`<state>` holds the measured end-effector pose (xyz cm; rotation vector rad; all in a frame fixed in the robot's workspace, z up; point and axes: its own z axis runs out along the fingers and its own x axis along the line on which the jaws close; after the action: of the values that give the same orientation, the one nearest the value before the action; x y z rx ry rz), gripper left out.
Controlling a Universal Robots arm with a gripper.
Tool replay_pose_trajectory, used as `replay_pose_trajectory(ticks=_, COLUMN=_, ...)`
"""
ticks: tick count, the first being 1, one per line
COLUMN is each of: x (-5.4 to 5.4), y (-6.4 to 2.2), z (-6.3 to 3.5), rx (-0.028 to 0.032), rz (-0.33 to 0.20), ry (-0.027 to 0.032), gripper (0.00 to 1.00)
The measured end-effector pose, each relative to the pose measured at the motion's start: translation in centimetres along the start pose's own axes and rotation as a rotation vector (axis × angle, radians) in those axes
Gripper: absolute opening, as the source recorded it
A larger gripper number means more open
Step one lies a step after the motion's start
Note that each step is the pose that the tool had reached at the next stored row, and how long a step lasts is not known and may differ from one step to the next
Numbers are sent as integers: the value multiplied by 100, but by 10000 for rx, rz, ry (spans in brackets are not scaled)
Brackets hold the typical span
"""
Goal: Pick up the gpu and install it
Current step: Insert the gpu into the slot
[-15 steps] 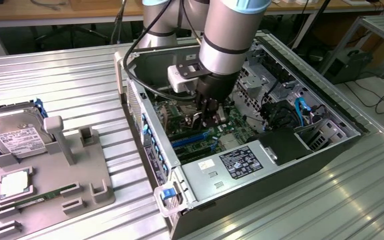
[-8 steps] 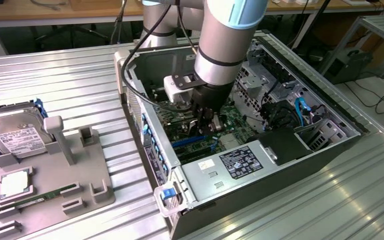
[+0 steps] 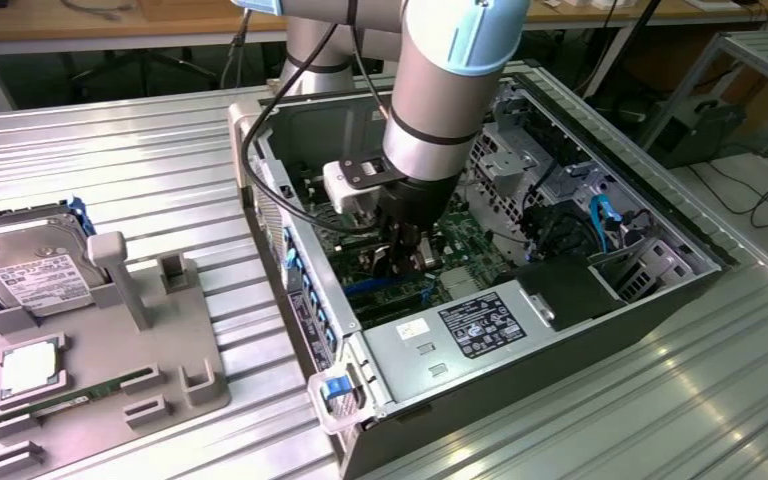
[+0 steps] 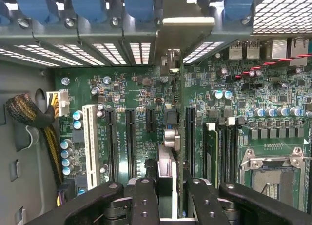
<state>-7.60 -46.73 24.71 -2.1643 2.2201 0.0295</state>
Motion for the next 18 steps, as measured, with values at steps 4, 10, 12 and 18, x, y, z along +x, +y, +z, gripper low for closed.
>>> replay_pose_trajectory(ticks=4, x=3, y=1, z=69, rx=-31, rz=1, ry=3, gripper=28)
replay_pose_trajectory(ticks=10, x=-9, y=1, z=68, rx=-30, rz=1, ry=4, gripper=28)
replay_pose_trajectory(ticks=12, x=-18, y=1, z=69, rx=-29, rz=1, ry=7, gripper=28)
replay_pose_trajectory(ticks=18, x=-19, y=2, z=74, rx=-29, rz=1, ry=7, gripper=28)
